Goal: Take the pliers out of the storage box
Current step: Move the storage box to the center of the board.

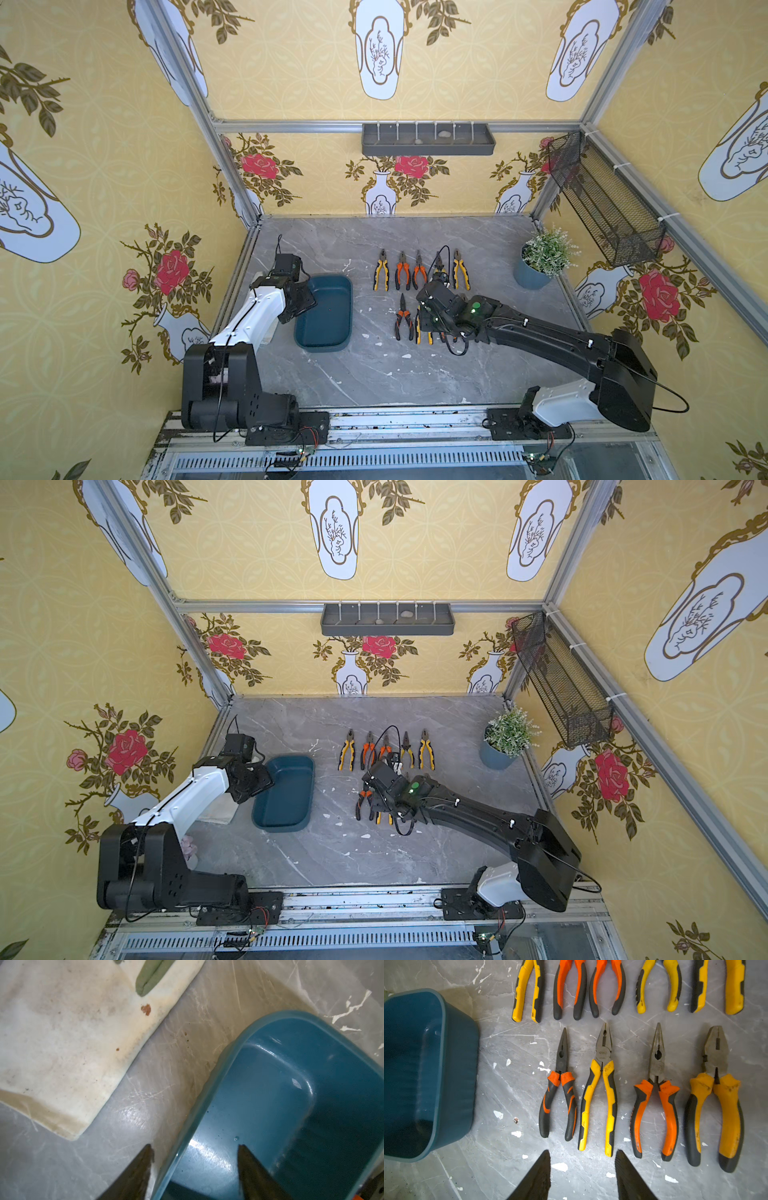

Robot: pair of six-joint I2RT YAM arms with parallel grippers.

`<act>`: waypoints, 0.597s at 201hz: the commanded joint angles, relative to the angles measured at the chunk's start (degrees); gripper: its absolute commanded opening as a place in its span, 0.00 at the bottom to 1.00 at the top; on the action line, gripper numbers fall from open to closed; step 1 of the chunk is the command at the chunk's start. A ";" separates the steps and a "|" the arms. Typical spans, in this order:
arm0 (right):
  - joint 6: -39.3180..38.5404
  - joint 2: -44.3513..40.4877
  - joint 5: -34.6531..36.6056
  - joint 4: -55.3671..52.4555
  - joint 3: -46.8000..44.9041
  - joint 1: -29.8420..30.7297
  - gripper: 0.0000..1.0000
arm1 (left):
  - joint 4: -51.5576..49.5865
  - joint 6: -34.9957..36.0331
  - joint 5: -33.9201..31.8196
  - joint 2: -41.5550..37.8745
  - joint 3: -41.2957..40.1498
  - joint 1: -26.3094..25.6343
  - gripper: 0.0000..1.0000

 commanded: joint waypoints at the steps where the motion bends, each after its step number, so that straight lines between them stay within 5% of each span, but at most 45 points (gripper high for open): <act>1: 1.24 -1.40 1.49 2.32 -1.50 -0.40 0.51 | 0.20 2.10 1.23 1.86 0.61 0.07 0.50; 17: 1.35 -2.50 1.47 2.72 -2.67 -0.76 0.51 | 0.20 2.20 1.33 2.42 0.20 0.13 0.50; 49: 1.37 -4.28 0.97 3.45 -4.77 -1.56 0.52 | 1.71 1.98 2.42 2.27 -1.65 0.07 0.23; 120: 1.48 -4.67 0.26 4.33 -6.47 -2.09 0.52 | 4.77 1.71 5.75 3.05 -2.68 -1.44 0.23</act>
